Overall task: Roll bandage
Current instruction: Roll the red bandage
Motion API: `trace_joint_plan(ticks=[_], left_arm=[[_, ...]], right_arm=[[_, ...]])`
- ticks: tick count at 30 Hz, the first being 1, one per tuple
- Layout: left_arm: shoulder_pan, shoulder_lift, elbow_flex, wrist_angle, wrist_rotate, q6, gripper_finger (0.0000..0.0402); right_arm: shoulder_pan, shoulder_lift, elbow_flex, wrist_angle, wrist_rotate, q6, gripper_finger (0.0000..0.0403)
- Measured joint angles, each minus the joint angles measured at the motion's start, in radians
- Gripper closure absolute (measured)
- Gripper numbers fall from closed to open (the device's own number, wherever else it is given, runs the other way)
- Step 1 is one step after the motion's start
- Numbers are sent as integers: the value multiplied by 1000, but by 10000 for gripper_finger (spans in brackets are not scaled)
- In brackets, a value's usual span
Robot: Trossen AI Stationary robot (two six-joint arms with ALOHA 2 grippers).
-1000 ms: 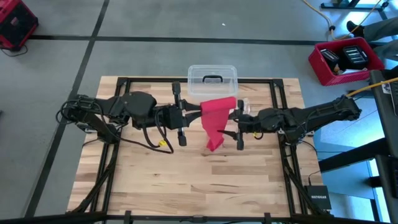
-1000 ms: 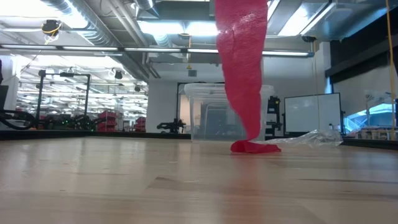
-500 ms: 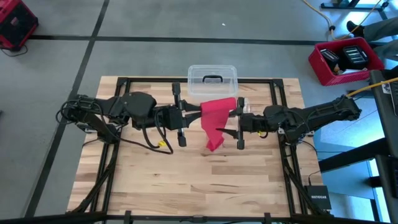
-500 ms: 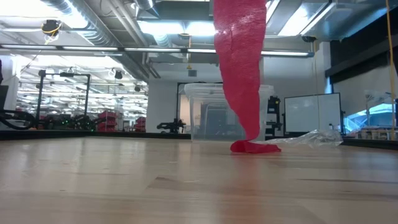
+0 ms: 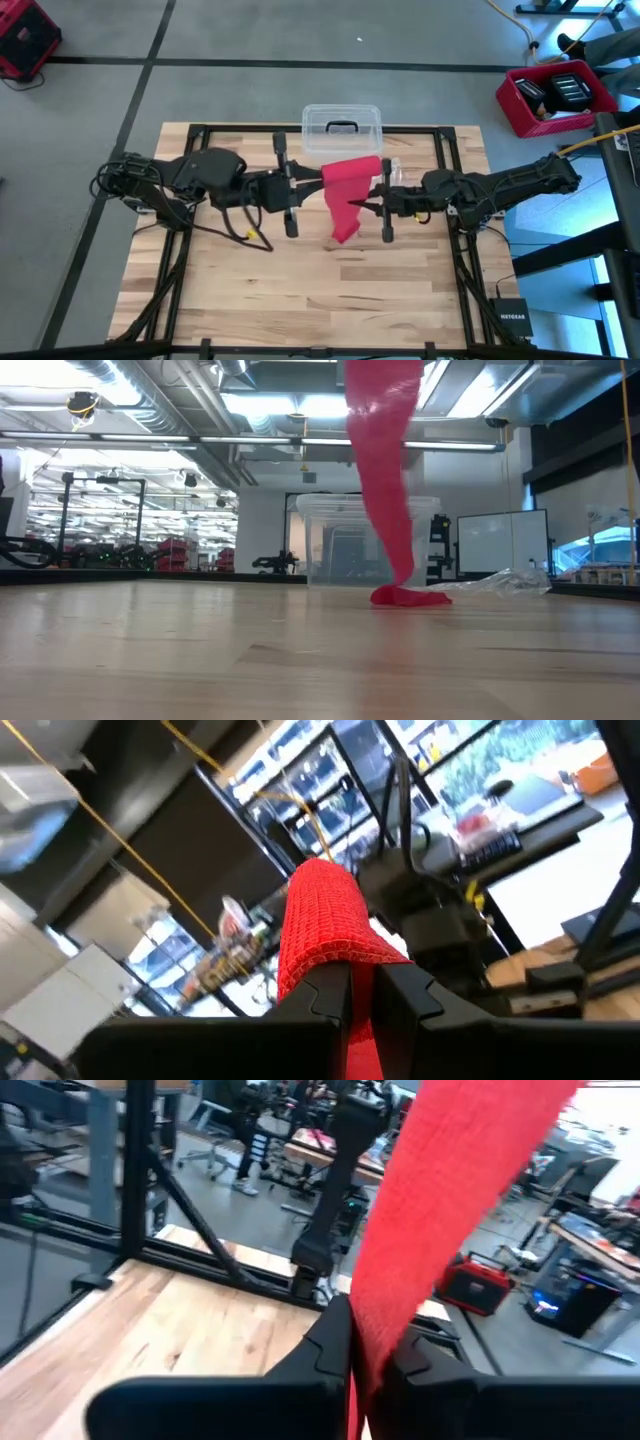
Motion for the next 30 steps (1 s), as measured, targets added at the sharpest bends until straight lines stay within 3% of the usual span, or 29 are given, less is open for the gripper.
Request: trace_joint_plan(ticks=[8,21,25,30], left_arm=[[9,-8,0,22,-76,94,384],[66,-6,0,31,-79,138,384],[67,-6,0,31,-80,134,384],[52,-6,0,26,-77,130,384]], right_arm=[[79,0,0,15,-57,1,395],[217,-1,1,73,-45,25,399],[215,0,1,49,88,91,387],[183,0,1,49,277,136,325]])
